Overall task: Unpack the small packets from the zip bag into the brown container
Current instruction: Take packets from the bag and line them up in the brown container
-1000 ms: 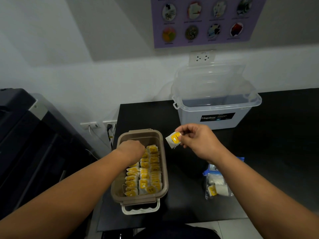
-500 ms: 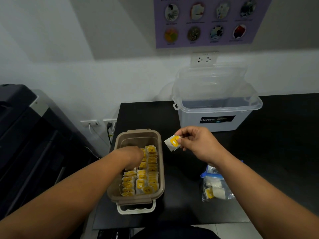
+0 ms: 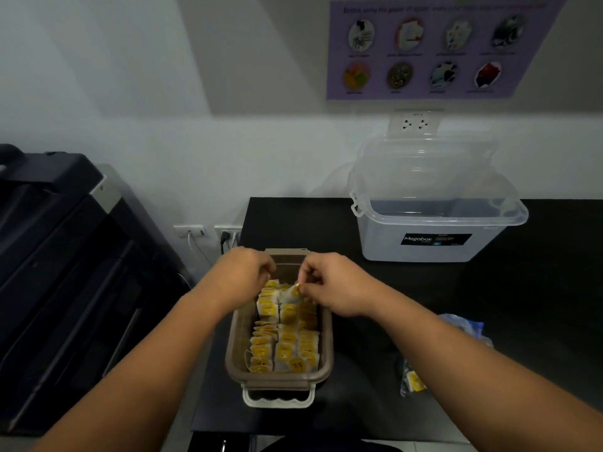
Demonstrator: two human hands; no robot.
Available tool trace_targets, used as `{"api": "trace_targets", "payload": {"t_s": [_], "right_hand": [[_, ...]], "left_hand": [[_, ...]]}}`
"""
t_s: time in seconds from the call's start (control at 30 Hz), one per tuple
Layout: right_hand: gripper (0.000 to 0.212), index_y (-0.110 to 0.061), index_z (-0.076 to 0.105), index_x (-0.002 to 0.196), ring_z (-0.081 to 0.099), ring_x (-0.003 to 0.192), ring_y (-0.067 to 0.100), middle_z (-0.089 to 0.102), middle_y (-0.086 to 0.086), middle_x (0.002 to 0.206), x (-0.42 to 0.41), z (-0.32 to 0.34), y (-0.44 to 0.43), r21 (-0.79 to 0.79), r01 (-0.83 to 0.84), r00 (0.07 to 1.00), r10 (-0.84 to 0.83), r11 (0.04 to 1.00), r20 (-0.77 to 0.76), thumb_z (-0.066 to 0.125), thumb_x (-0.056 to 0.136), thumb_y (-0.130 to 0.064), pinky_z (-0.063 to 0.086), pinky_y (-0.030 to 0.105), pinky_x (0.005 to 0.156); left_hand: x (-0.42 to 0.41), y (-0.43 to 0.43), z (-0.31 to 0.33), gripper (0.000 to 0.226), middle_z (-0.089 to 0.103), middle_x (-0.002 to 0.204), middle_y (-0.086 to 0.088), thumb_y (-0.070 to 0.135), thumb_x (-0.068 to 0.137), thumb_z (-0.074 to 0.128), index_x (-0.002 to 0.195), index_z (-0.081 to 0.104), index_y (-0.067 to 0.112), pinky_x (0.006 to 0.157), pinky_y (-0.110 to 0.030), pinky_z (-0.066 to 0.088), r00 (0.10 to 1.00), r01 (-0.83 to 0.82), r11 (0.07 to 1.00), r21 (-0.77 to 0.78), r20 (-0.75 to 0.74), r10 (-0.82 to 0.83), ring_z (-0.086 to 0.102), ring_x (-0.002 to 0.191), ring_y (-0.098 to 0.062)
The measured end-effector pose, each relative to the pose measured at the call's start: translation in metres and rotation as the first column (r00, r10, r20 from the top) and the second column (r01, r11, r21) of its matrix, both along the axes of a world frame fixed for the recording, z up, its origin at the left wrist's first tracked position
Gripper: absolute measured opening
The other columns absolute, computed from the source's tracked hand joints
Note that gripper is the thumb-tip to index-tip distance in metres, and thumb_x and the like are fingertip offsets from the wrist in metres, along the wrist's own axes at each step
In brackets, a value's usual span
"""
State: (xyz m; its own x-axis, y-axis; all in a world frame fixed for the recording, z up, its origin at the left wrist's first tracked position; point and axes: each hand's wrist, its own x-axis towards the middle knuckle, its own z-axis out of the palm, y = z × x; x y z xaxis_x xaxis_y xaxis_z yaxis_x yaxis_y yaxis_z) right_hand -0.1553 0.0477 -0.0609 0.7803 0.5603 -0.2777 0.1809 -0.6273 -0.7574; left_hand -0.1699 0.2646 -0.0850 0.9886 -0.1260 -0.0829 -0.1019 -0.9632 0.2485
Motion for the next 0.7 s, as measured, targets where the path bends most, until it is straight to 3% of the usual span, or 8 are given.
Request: {"api": "trace_targets", "payload": {"t_s": [0.1,0.2,0.27,0.4,0.53,0.6,0.7], "right_hand": [[0.009,-0.026,0.065,0.097,0.066,0.092,0.014,0.066,-0.004,0.099,0.004,-0.008,0.03,-0.214,-0.13,0.99,0.138,0.968,0.024,0.064,0.097,-0.017,0.059,0.034,0.082],[0.011,-0.023,0.061,0.094,0.062,0.089,0.017,0.064,0.001,0.1,0.006,-0.022,0.055,-0.408,-0.196,0.974,0.226,0.892,0.025,0.061,0.096,-0.012,0.052,0.031,0.074],[0.01,-0.022,0.061,0.1,0.062,0.089,0.018,0.064,0.004,0.103,0.008,-0.033,0.065,-0.507,-0.198,0.969,0.247,0.839,0.03,0.062,0.097,-0.012,0.052,0.032,0.077],[0.027,-0.018,0.063,0.12,0.067,0.1,0.022,0.066,0.006,0.112,0.013,-0.049,0.081,-0.6,-0.157,0.977,0.212,0.784,0.022,0.067,0.094,-0.012,0.057,0.039,0.094],[0.033,-0.016,0.064,0.126,0.068,0.103,0.025,0.067,0.009,0.118,0.017,-0.066,0.095,-0.678,-0.127,0.984,0.176,0.724,0.004,0.068,0.094,-0.013,0.057,0.041,0.096],[0.038,-0.014,0.062,0.131,0.066,0.11,0.028,0.065,0.012,0.126,0.016,-0.073,0.101,-0.74,-0.158,0.98,0.198,0.654,-0.034,0.068,0.093,-0.014,0.056,0.043,0.099],[0.055,-0.01,0.049,0.146,0.052,0.135,0.034,0.051,0.017,0.148,0.014,-0.079,0.11,-0.824,-0.237,0.952,0.294,0.515,-0.091,0.068,0.095,-0.017,0.045,0.044,0.111]], "left_hand": [[-0.013,0.009,-0.017,0.018,0.065,0.116,0.003,0.022,0.091,0.068,0.108,0.074,0.024,0.093,-0.036,0.05,0.983,-0.07,0.995,-0.065,0.166,0.08,0.055,0.109,-0.019],[-0.024,0.013,-0.032,0.025,0.057,0.128,0.003,0.023,0.089,0.071,0.113,0.072,0.024,0.1,-0.038,0.047,0.968,-0.133,0.984,-0.118,0.197,0.155,0.05,0.117,-0.022],[-0.03,0.015,-0.04,0.029,0.054,0.133,0.002,0.022,0.089,0.071,0.118,0.07,0.023,0.104,-0.041,0.046,0.966,-0.137,0.977,-0.165,0.197,0.168,0.048,0.121,-0.023],[-0.04,0.016,-0.05,0.038,0.04,0.15,-0.001,0.019,0.092,0.067,0.129,0.064,0.024,0.115,-0.044,0.038,0.973,-0.148,0.961,-0.236,0.14,0.184,0.039,0.137,-0.025],[-0.043,0.018,-0.057,0.037,0.037,0.154,-0.003,0.015,0.095,0.063,0.132,0.062,0.022,0.114,-0.038,0.037,0.966,-0.143,0.937,-0.318,0.159,0.202,0.038,0.139,-0.025],[-0.043,0.019,-0.059,0.039,0.035,0.154,-0.001,0.013,0.095,0.061,0.134,0.059,0.021,0.111,-0.037,0.039,0.965,-0.143,0.922,-0.36,0.156,0.21,0.04,0.138,-0.024],[-0.044,0.019,-0.059,0.05,0.036,0.153,0.002,0.011,0.096,0.059,0.144,0.048,0.02,0.106,-0.035,0.044,0.961,-0.166,0.881,-0.443,0.126,0.245,0.047,0.132,-0.022]]}}
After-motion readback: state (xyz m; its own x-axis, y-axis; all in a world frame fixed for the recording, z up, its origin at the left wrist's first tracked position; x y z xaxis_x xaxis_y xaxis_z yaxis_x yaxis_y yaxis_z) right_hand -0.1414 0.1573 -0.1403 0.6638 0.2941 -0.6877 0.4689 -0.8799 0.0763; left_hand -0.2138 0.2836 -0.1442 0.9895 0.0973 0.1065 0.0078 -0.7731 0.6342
